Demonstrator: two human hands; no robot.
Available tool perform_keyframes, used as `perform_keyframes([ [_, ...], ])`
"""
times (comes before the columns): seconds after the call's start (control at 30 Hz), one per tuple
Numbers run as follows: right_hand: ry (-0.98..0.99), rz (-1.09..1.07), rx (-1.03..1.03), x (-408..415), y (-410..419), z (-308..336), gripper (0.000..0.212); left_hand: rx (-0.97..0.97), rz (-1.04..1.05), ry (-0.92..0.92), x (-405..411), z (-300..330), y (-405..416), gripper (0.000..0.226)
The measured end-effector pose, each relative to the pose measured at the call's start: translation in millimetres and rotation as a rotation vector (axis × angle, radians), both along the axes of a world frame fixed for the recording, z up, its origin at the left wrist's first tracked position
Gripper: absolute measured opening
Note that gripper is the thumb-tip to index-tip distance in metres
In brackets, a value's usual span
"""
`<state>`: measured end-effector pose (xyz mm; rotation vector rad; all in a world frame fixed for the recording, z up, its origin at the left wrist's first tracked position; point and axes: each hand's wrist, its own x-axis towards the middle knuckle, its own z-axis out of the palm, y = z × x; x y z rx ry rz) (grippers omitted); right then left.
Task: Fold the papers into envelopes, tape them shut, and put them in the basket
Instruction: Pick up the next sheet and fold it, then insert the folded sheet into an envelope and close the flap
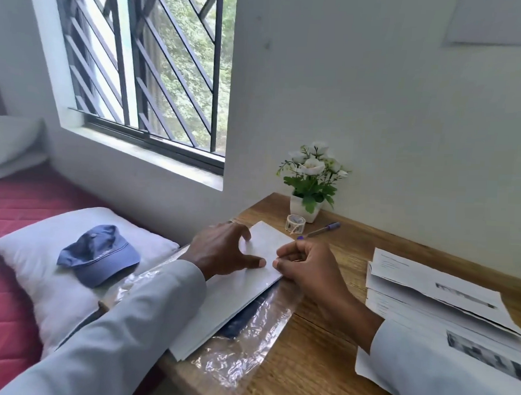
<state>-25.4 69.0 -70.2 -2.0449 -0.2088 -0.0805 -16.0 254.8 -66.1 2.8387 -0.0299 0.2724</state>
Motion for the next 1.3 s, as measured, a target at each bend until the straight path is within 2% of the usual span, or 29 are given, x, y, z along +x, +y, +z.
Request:
perform_keyframes([
  [0.23,-0.017,0.012,0.009,-1,2,-6,0.021,0.101,0.045,-0.091,-4,6,-9,0.063],
  [0.33,-0.014,0.025,0.037,-2,-1,-7,0.022,0.046,0.042,-0.129,-4,8,-13,0.067],
  [0.4,-0.004,0.037,0.059,-3,-2,-7,0.023,-0.092,0.062,-0.110,0,11,-9,0.055],
  [0.5,-0.003,0.028,0.077,-3,-8,-4,0.027,-0.370,0.069,-0.076,2,21,-2,0.019],
  [0.57,-0.039,-0.015,0.068,-1,-14,-1,0.032,-0.563,0.034,-0.044,4,26,2,0.002],
  [0.67,-0.137,-0.086,0.082,4,-25,7,0.041,-0.787,-0.085,0.038,4,36,7,0.004],
  [0.73,-0.146,-0.096,0.159,6,-33,16,0.041,-0.833,-0.174,0.049,3,46,8,0.015],
  [0.83,-0.023,-0.007,0.319,5,-48,36,0.037,-0.819,-0.281,0.044,4,61,-2,0.013],
  [1.0,0.121,0.139,0.333,-2,-82,67,0.032,-0.668,-0.471,0.021,10,87,-36,0.013],
  [1.13,0.084,0.121,0.295,-10,-119,90,0.031,-0.583,-0.582,0.006,22,108,-66,0.003],
  [1.23,0.043,0.039,0.340,-17,-154,100,0.024,-0.516,-0.669,-0.012,35,120,-94,0.012],
  [1.3,0.022,-0.022,0.371,-22,-174,101,0.020,-0.484,-0.706,-0.007,44,124,-114,0.005],
])
